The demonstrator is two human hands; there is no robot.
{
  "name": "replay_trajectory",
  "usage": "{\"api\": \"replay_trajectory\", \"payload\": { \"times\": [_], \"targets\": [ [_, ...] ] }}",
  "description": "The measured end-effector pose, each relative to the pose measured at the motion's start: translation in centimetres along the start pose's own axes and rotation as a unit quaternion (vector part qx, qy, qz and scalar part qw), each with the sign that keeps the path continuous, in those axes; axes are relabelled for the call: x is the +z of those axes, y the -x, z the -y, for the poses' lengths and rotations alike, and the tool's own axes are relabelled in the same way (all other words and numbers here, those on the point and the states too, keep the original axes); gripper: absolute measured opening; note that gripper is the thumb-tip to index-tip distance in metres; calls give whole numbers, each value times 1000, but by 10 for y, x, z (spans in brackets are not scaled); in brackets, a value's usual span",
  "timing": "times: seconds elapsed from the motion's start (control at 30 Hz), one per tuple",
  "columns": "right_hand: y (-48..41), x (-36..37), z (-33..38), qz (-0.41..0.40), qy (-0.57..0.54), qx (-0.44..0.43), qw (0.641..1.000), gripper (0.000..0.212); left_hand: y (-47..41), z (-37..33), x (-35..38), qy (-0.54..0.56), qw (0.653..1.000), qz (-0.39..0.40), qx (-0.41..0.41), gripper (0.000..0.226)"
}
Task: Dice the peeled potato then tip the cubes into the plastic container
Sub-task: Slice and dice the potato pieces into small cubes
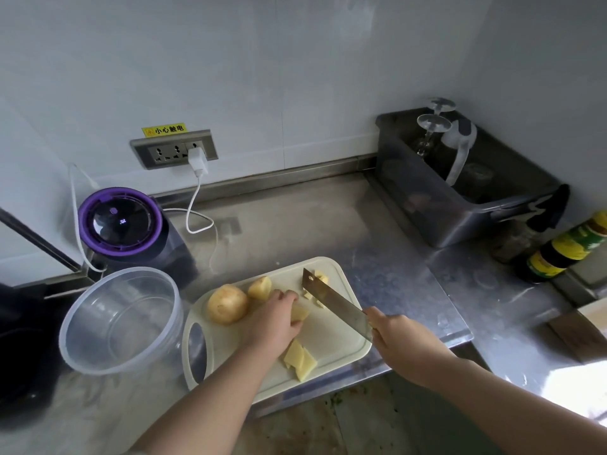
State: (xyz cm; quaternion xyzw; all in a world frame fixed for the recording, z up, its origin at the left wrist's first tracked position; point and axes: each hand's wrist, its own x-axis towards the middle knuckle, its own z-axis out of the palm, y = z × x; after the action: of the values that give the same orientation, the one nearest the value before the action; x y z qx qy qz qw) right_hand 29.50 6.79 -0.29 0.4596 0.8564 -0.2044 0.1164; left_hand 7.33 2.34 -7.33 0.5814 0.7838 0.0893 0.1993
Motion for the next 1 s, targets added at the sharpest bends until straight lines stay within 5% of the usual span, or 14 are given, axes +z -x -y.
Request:
{"api": "replay_trajectory", "payload": {
  "times": [1.0],
  "targets": [
    [6,8,24,50,-25,29,998,33,-1,7,3,44,999,-13,-9,31]
  ]
}}
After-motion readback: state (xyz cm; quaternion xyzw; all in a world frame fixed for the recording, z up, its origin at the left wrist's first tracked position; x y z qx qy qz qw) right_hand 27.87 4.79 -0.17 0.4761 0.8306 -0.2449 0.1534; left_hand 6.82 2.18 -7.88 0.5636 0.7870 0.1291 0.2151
